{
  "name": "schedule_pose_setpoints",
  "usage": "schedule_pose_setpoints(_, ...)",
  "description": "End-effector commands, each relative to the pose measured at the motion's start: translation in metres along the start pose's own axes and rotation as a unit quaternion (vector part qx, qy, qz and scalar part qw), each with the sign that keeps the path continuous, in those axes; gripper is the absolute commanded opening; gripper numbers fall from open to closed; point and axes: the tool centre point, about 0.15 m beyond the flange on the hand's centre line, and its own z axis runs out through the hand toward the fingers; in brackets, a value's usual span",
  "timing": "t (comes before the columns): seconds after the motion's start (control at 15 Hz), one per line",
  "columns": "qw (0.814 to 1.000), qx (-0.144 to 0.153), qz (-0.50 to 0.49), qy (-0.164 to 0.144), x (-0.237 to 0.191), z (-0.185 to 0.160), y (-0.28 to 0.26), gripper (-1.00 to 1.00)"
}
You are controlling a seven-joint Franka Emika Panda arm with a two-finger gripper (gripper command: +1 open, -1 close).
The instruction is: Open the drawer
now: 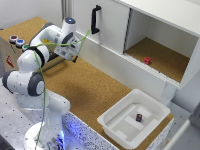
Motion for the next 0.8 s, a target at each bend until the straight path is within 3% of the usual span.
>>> schedule_pose_setpoints(0.0,1.000,0.014,0.004,-0.001,0.010,0.043,-0.031,1.00)
schedule_pose_setpoints(0.53,0.998,0.054,-0.015,-0.035,0.032,0.078,-0.051,1.00)
schedule_pose_setpoints(0.73,0.998,0.053,-0.020,-0.042,0.033,0.088,-0.057,1.00)
